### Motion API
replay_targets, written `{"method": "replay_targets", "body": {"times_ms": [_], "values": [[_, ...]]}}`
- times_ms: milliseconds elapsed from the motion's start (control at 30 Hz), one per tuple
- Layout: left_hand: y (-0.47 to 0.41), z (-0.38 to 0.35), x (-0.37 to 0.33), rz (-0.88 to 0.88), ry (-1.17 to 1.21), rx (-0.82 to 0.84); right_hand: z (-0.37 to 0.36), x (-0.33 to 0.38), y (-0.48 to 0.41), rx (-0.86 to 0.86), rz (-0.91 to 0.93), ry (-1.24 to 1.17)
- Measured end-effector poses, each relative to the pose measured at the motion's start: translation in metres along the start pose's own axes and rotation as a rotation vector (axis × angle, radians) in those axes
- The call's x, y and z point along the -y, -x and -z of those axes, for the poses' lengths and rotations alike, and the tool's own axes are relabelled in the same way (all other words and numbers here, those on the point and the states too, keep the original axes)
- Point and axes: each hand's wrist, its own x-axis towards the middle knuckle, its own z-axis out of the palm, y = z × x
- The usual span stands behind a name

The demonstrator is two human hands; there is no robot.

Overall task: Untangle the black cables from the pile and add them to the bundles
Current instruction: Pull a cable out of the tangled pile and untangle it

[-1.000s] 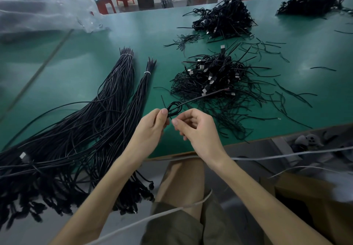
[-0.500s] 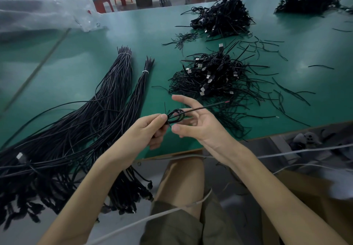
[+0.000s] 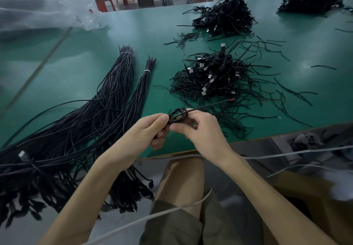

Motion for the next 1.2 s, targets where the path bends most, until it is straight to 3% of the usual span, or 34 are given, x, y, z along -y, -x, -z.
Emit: {"method": "replay_targets", "body": {"times_ms": [167,333,400,533,633,700,800,933,1067,1200], "values": [[-0.002,-0.005,-0.001,-0.017,0.139,-0.032,-0.004,0.005,0.001,-0.088,0.107,0.056],[-0.003,-0.011,-0.002,0.078,0.391,-0.053,-0.011,0.005,0.008,-0.156,0.241,0.231],[-0.003,-0.016,-0.005,0.108,0.375,-0.091,-0.014,0.003,0.011,-0.213,0.283,0.315],[0.003,-0.008,-0.014,0.056,-0.186,-0.148,-0.011,0.001,0.012,-0.238,0.369,0.606],[0.010,0.008,-0.026,-0.058,-0.345,-0.065,-0.003,0.003,0.008,-0.200,0.404,0.678],[0.013,0.011,-0.030,-0.123,-0.338,-0.044,-0.001,0.006,0.005,-0.186,0.413,0.642],[0.011,0.002,-0.026,-0.167,-0.417,-0.151,-0.002,0.011,0.003,-0.180,0.437,0.570],[0.006,0.006,-0.025,-0.289,-0.685,-0.295,-0.004,0.012,0.003,-0.159,0.420,0.457],[0.006,0.011,-0.033,-0.387,-1.012,-0.276,-0.001,0.009,0.003,-0.136,0.368,0.281],[0.001,0.014,-0.036,-0.573,-1.087,-0.172,0.000,0.014,0.003,-0.096,0.372,0.214]]}}
